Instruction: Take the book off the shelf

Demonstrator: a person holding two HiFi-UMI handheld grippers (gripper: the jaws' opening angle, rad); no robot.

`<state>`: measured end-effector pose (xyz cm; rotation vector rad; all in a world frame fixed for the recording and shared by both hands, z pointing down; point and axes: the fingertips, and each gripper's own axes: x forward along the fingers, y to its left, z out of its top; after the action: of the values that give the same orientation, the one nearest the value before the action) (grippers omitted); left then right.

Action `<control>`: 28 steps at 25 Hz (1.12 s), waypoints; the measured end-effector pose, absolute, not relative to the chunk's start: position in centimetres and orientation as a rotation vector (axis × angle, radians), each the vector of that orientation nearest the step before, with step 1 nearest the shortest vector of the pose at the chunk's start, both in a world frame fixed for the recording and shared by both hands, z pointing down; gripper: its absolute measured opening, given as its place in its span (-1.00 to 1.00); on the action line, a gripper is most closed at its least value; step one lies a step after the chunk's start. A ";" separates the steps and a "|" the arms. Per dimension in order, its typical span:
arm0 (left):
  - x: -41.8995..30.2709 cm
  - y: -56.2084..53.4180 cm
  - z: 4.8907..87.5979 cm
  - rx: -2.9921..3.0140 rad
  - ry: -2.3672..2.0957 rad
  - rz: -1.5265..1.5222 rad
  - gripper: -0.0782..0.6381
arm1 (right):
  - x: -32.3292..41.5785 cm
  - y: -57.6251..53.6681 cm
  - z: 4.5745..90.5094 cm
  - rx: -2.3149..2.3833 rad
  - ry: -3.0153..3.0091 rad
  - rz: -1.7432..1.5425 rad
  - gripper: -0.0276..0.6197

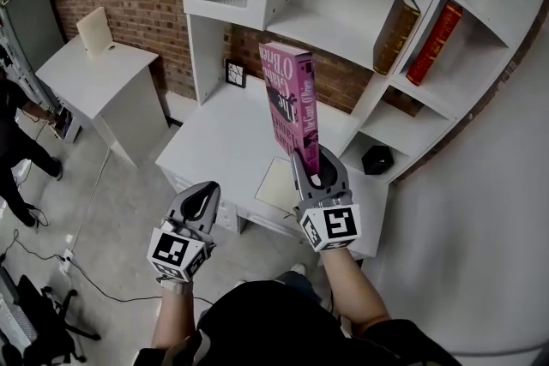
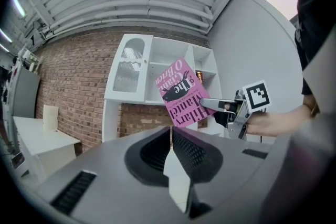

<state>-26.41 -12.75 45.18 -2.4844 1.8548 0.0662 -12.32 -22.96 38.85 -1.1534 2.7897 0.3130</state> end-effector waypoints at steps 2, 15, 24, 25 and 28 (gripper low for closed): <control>-27.1 -12.0 45.5 -2.466 1.882 0.064 -0.73 | -13.0 -22.3 39.6 -1.115 2.807 0.305 -0.47; -30.3 -7.9 46.9 -2.372 2.010 0.040 -0.73 | -17.1 -18.2 42.7 -0.906 2.882 0.244 -0.47; -32.0 -6.1 47.6 -2.329 2.078 0.033 -0.73 | -19.6 -16.0 45.2 -0.756 2.942 0.234 -0.47; -32.2 -6.0 47.7 -2.329 2.085 0.032 -0.73 | -19.8 -15.9 45.5 -0.746 2.949 0.229 -0.47; -32.5 -5.7 48.0 -2.335 2.113 0.025 -0.73 | -20.3 -15.7 46.3 -0.725 2.965 0.208 -0.47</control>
<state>-32.51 -5.74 48.00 -2.3354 2.1134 0.0247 -20.32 -15.71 46.26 -0.7251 2.9653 0.2078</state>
